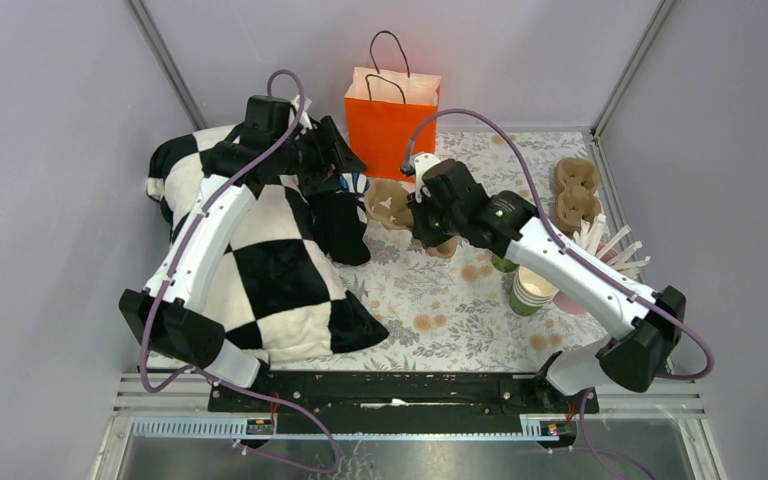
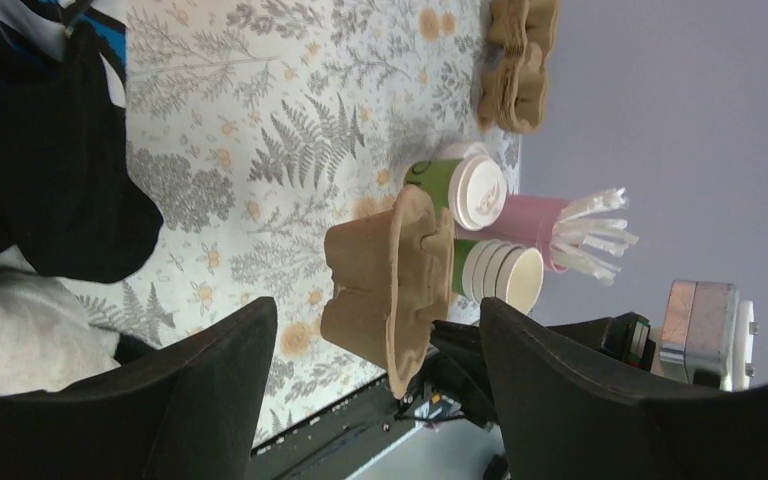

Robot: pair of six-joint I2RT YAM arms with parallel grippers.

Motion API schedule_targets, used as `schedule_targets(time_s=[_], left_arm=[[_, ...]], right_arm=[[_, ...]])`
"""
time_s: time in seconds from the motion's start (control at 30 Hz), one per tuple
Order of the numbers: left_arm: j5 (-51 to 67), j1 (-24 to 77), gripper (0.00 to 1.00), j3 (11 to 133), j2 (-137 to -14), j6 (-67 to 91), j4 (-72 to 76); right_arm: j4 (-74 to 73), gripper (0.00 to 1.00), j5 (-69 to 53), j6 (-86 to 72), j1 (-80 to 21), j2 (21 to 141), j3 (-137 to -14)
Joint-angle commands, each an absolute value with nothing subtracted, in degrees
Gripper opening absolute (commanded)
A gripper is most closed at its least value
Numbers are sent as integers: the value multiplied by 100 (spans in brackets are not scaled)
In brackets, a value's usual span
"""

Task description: Pack the takeout coffee

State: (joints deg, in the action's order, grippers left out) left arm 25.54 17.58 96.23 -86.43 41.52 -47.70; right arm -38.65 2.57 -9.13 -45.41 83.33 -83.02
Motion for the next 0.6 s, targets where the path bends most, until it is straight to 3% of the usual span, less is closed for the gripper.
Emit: schedule_targets(time_s=[0.0, 0.2, 0.4, 0.57], left_arm=[[2119, 2168, 77, 10206, -8720, 4037, -5207], [1184, 2895, 73, 10607, -8887, 3894, -5618], [404, 3365, 61, 10749, -9050, 3801, -5853], [95, 3489, 59, 10714, -9073, 3712, -5941]], right_arm=[[-3335, 0, 465, -1063, -4713, 7873, -8061], [-3493, 0, 510, -883, -4761, 7784, -8051], [-3529, 0, 447, -846, -4762, 7761, -8047], [-3527, 0, 372, -826, -4768, 7761, -8024]])
